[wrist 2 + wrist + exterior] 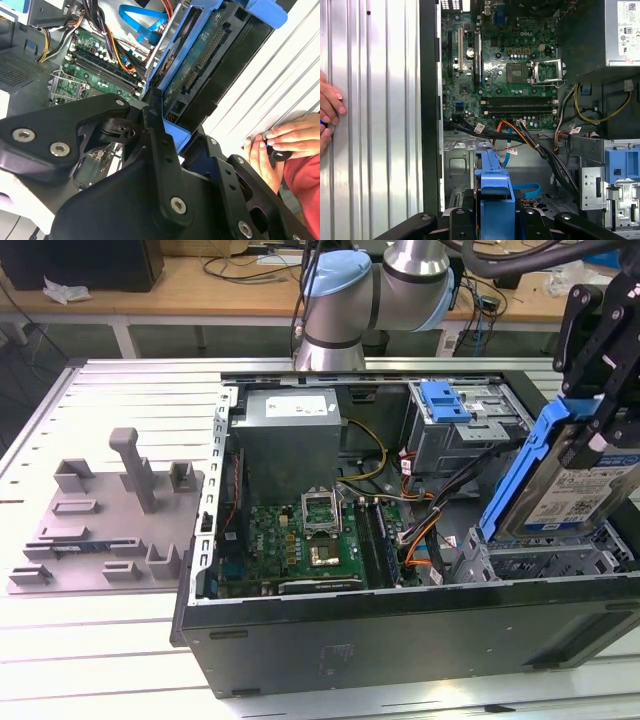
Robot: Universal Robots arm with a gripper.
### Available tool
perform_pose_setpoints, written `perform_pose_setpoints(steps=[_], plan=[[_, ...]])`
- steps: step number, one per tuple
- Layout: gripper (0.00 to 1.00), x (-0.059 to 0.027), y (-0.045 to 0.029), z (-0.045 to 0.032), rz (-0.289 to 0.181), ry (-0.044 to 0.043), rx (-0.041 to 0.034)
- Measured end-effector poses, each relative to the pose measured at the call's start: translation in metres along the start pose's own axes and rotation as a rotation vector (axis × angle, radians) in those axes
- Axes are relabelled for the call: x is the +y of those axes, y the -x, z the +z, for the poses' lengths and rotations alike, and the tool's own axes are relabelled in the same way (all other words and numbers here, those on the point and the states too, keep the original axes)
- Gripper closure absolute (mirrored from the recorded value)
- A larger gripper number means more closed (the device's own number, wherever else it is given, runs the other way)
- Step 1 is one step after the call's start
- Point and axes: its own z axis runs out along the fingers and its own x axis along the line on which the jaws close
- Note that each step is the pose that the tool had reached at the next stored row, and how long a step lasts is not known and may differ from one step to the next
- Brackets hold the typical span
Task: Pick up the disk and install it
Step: 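Insert the disk into the insertion slot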
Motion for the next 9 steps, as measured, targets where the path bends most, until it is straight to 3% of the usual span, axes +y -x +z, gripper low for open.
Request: perform_pose_setpoints(steps=[9], plan=[[0.64, -0.0004, 0.0032, 0.0026, 0.0, 0.0, -0.0001]])
